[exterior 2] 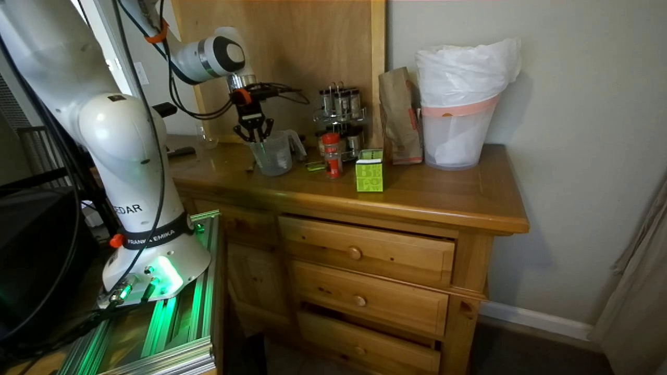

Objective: Remove the object from the jar and place it on the table

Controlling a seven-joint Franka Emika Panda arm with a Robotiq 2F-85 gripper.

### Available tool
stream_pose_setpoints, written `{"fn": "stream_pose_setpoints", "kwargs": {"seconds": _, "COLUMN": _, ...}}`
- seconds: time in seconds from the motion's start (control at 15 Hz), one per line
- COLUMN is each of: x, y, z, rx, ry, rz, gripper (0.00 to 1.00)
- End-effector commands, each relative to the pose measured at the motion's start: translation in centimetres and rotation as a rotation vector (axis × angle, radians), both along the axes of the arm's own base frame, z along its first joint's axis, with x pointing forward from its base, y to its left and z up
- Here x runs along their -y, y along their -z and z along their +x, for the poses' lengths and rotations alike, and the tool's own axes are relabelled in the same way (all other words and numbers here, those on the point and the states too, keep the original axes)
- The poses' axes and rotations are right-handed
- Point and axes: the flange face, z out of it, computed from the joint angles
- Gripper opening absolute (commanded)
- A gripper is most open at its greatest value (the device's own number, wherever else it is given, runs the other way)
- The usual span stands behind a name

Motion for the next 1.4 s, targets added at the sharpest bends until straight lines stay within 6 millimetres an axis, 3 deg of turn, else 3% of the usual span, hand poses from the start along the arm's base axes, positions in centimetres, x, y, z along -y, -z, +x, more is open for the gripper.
{"fn": "stream_pose_setpoints", "kwargs": {"seconds": 0.0, "x": -0.1, "y": -2.4, "z": -0.2, "rx": 0.036, "ry": -0.026, "rz": -0.034, "gripper": 0.21}}
{"fn": "stream_pose_setpoints", "kwargs": {"seconds": 0.33, "x": -0.4, "y": -3.6, "z": 0.4, "rx": 0.008, "ry": -0.129, "rz": 0.006, "gripper": 0.18}}
{"fn": "stream_pose_setpoints", "kwargs": {"seconds": 0.6, "x": 1.2, "y": -3.7, "z": 1.3, "rx": -0.083, "ry": -0.219, "rz": 0.003, "gripper": 0.21}}
{"fn": "stream_pose_setpoints", "kwargs": {"seconds": 0.67, "x": 1.6, "y": -3.6, "z": 1.6, "rx": -0.108, "ry": -0.243, "rz": 0.007, "gripper": 0.25}}
{"fn": "stream_pose_setpoints", "kwargs": {"seconds": 0.73, "x": 2.0, "y": -3.6, "z": 2.1, "rx": -0.125, "ry": -0.238, "rz": 0.019, "gripper": 0.47}}
{"fn": "stream_pose_setpoints", "kwargs": {"seconds": 0.8, "x": 1.4, "y": -3.0, "z": 1.7, "rx": -0.083, "ry": -0.213, "rz": -0.003, "gripper": 0.25}}
{"fn": "stream_pose_setpoints", "kwargs": {"seconds": 0.87, "x": 1.7, "y": -3.0, "z": 2.0, "rx": -0.097, "ry": -0.22, "rz": 0.002, "gripper": 0.27}}
{"fn": "stream_pose_setpoints", "kwargs": {"seconds": 1.0, "x": 2.0, "y": -3.0, "z": 2.3, "rx": -0.105, "ry": -0.225, "rz": 0.006, "gripper": 0.41}}
{"fn": "stream_pose_setpoints", "kwargs": {"seconds": 1.07, "x": 2.0, "y": -3.0, "z": 2.2, "rx": -0.106, "ry": -0.226, "rz": 0.006, "gripper": 0.71}}
{"fn": "stream_pose_setpoints", "kwargs": {"seconds": 1.2, "x": 2.5, "y": -2.8, "z": 2.8, "rx": -0.086, "ry": -0.27, "rz": -0.019, "gripper": 0.73}}
{"fn": "stream_pose_setpoints", "kwargs": {"seconds": 1.33, "x": 3.0, "y": -2.5, "z": 3.4, "rx": -0.083, "ry": -0.285, "rz": -0.022, "gripper": 0.86}}
